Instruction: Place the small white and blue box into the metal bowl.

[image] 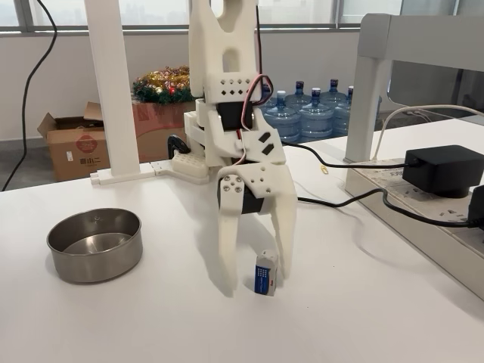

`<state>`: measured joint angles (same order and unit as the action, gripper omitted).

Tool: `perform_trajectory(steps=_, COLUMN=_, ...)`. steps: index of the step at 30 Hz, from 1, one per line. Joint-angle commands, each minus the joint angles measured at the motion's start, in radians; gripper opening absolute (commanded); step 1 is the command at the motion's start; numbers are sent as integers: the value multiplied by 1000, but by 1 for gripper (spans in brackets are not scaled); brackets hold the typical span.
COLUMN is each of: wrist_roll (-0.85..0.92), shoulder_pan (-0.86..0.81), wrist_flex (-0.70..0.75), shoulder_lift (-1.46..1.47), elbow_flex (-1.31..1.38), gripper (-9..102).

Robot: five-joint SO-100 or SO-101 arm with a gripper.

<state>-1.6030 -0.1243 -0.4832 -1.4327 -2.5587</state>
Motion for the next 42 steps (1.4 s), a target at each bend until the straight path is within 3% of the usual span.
perform_trajectory(steps=1, wrist_roll=-6, shoulder_pan=-5, wrist_flex=-17, shoulder_lift=12, elbow_flex=49, gripper=26)
perform_trajectory(steps=8, wrist_roll=-6, shoulder_pan=-11, wrist_flex=-17, shoulder_lift=40, elbow_flex=77, gripper=24)
perform_trajectory(steps=25, wrist_roll=-6, shoulder_pan=-48, wrist_flex=-17, shoulder_lift=48, elbow_flex=63, gripper=-2)
perform_trajectory(steps=33, wrist_roll=-6, shoulder_pan=-84, wrist_flex=-15, shoulder_lift=8, elbow_flex=58, gripper=-4)
perform_trajectory(steps=42, wrist_roll=-6, shoulder_pan=-206, wrist_flex=0, shoulder_lift=-301, elbow_flex=-77, gripper=-4)
